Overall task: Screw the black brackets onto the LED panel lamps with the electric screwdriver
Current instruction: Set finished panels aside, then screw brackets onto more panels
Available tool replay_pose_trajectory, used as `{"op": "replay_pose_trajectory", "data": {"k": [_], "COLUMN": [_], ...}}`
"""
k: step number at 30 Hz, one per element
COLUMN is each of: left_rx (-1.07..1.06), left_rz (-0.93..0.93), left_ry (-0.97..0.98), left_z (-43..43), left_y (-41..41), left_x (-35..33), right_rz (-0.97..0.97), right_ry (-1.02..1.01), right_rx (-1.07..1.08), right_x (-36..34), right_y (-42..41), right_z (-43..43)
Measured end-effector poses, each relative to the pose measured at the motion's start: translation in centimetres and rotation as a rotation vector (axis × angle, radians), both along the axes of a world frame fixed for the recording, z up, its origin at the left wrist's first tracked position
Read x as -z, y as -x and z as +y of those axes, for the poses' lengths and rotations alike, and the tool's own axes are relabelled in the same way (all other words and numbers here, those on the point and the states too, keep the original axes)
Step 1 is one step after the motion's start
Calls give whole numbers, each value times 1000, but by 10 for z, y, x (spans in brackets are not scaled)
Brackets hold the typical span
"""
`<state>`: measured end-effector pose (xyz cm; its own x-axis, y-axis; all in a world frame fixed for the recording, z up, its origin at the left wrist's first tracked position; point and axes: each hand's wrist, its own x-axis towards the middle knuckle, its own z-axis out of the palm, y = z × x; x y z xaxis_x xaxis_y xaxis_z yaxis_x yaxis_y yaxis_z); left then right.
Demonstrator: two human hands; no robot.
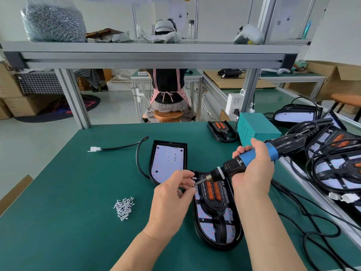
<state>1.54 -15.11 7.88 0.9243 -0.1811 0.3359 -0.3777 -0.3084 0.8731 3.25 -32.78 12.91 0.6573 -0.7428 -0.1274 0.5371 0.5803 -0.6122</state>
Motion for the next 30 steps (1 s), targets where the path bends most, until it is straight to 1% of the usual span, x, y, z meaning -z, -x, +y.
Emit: {"op": "replay_pose_trajectory", "data": {"k": [5, 7, 10, 12, 14, 15, 18, 22, 26, 30], "left_rx": [-29, -68, -95, -49, -12, -6, -3, -4, 27, 69], "left_rz": [125, 180, 249, 304, 363, 388, 449, 477, 503, 531], "left_ry": [42, 8, -176, -326, -403, -403, -322, -284, -200, -87], "left_z": [4, 4, -5, -14, -24, -29, -35, -35, -34, -34], "left_y": [-12, -16, -21, -23, -24, -25, -28, -30, -29, -28], "left_x": [5, 8, 9, 8, 7, 7, 10, 13, 15, 19], "right_rz": [-47, -60, -56, -42, -35, -34, -38, -39, -32, -61], "right_ry": [52, 92, 178, 259, 327, 352, 404, 445, 479, 591], "right_rx": [28, 21, 17, 11, -10, -23, -53, -79, -123, -202], "right_x": [-11, -14, -16, -16, -15, -14, -11, -10, -11, -12], "right_y": [-13, -20, -31, -38, -43, -45, -49, -53, -56, -56], "right_z": [-9, -12, -11, -8, -4, -2, 3, 6, 6, 9]}}
